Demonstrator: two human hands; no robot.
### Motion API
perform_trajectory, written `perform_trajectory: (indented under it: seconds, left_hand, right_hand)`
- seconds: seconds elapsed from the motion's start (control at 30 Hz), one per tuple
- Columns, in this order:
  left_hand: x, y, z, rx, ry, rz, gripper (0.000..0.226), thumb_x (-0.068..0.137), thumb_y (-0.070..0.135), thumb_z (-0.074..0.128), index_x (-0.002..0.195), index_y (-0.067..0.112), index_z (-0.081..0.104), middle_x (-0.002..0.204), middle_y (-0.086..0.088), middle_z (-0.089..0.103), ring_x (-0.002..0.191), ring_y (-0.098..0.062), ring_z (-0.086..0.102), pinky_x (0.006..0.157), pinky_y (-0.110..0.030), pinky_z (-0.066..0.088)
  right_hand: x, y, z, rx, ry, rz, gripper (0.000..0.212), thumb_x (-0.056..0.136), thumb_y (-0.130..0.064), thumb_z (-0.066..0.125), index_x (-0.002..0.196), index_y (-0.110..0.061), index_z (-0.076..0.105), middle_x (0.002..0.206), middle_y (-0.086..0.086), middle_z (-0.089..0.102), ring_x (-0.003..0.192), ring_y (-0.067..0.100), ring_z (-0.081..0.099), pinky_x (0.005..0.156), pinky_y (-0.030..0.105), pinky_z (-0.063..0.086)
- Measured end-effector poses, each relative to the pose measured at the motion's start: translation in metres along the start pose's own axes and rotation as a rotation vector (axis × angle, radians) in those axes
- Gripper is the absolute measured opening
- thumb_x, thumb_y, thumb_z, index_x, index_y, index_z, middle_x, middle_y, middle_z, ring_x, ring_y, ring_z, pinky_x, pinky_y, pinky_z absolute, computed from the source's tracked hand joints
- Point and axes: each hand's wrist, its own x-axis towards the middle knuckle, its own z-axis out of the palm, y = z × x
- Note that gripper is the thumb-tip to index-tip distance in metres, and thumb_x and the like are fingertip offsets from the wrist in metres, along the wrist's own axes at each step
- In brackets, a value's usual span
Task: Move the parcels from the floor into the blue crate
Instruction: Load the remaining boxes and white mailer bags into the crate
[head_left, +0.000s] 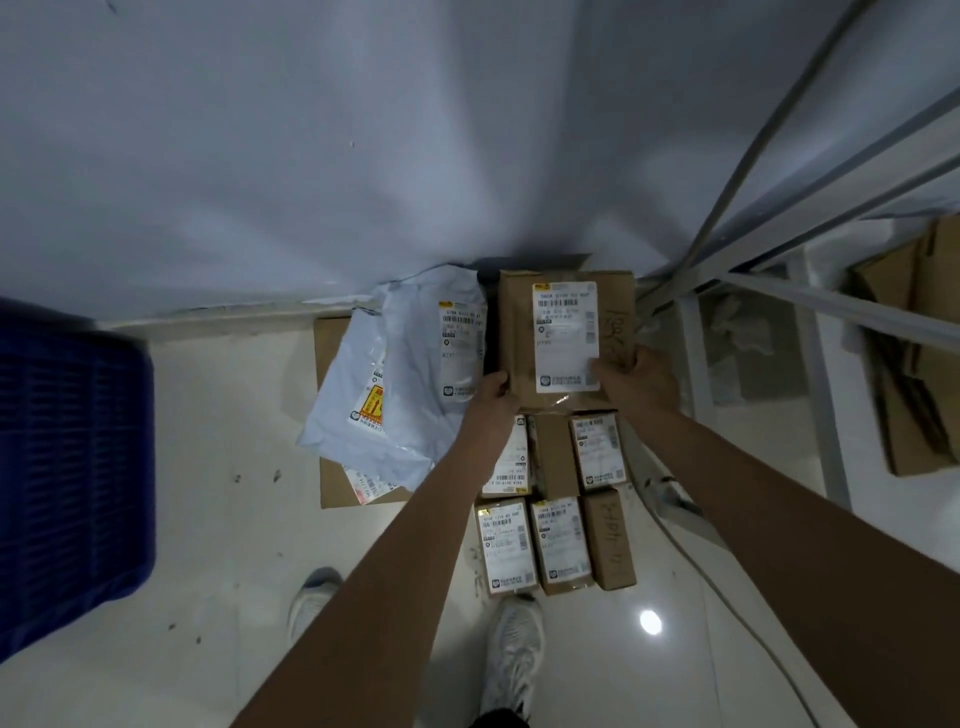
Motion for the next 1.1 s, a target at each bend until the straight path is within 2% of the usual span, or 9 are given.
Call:
perform_trajectory:
  seconds: [0.17,0.33,0.47,0.6,0.73,0.83,0.93,1.03,1.1]
  left_hand:
    - [-0.114,0.020,-0.002,-0.143,0.037,0.114,0.039,0.079,0.023,0.064,0.118,0.021,0.062,0.119,-0.006,0.066,0.111,-0.024,0.062,0.100,-0.043,0.047]
    - [-0.216,0.017,-0.001,-0.173,0.071,0.071,0.030,0.088,0.013,0.064,0.118,0.016,0.062,0.115,-0.008,0.068,0.108,-0.025,0.064,0.097,-0.043,0.050]
    - [-0.302,0.033,-0.012,-0.137,0.129,0.067,0.019,0.088,0.007,0.062,0.107,0.006,0.063,0.105,-0.011,0.069,0.094,-0.020,0.066,0.068,-0.016,0.051]
    - [-0.368,0.051,-0.037,-0.110,0.174,0.136,0.017,0.084,0.004,0.067,0.091,-0.002,0.054,0.086,-0.009,0.061,0.061,-0.005,0.060,0.052,-0.012,0.046]
    - [-0.425,0.053,-0.072,-0.109,0.175,0.217,0.035,0.080,0.008,0.074,0.109,0.012,0.056,0.100,0.001,0.063,0.092,-0.016,0.064,0.057,-0.014,0.050]
    - [-0.474,0.050,-0.109,-0.133,0.098,0.289,0.047,0.080,-0.003,0.069,0.123,0.013,0.057,0.102,0.002,0.066,0.090,-0.013,0.064,0.055,-0.016,0.050]
    - [-0.530,0.040,-0.150,-0.175,0.060,0.338,0.050,0.080,0.000,0.069,0.126,0.018,0.060,0.107,0.001,0.070,0.097,-0.014,0.066,0.072,-0.024,0.057]
    - [-0.587,0.029,-0.195,-0.200,0.057,0.406,0.049,0.083,0.001,0.066,0.122,0.029,0.059,0.113,-0.002,0.070,0.106,-0.019,0.065,0.088,-0.030,0.055]
    - [-0.622,0.023,-0.228,-0.217,0.073,0.460,0.051,0.084,0.006,0.067,0.127,0.030,0.057,0.119,0.000,0.068,0.113,-0.019,0.062,0.094,-0.033,0.053]
  right_hand:
    - [-0.053,0.009,-0.032,0.178,-0.032,0.035,0.072,0.051,-0.068,0.070,0.110,-0.028,0.057,0.113,0.004,0.063,0.093,0.022,0.067,0.078,0.044,0.059]
    - [-0.150,-0.007,-0.073,0.275,-0.051,0.045,0.057,0.070,-0.048,0.078,0.113,-0.024,0.050,0.104,-0.001,0.068,0.090,0.022,0.068,0.081,0.045,0.058]
    - [-0.223,-0.023,-0.108,0.285,-0.099,0.048,0.050,0.078,-0.034,0.077,0.117,-0.016,0.051,0.111,0.005,0.066,0.095,0.023,0.065,0.085,0.042,0.055]
    - [-0.291,-0.046,-0.129,0.246,-0.126,-0.026,0.057,0.069,-0.049,0.078,0.112,-0.021,0.053,0.109,0.002,0.066,0.099,0.024,0.065,0.087,0.045,0.054]
    - [-0.362,-0.072,-0.136,0.293,-0.184,-0.112,0.052,0.076,-0.030,0.079,0.120,-0.022,0.052,0.113,0.001,0.064,0.100,0.018,0.063,0.075,0.028,0.052]
    - [-0.416,-0.089,-0.136,0.295,-0.210,-0.197,0.051,0.074,-0.020,0.081,0.117,-0.026,0.055,0.112,0.000,0.066,0.098,0.015,0.064,0.075,0.025,0.053]
    - [-0.480,-0.110,-0.125,0.322,-0.241,-0.282,0.051,0.076,-0.013,0.079,0.121,-0.020,0.056,0.107,-0.003,0.067,0.091,0.009,0.065,0.062,0.013,0.053]
    - [-0.551,-0.140,-0.109,0.368,-0.221,-0.347,0.061,0.072,-0.023,0.083,0.125,-0.018,0.053,0.113,0.004,0.066,0.096,0.019,0.068,0.070,0.030,0.059]
    - [-0.598,-0.161,-0.098,0.366,-0.212,-0.408,0.073,0.061,-0.043,0.086,0.123,-0.022,0.054,0.117,0.003,0.065,0.099,0.021,0.067,0.081,0.042,0.059]
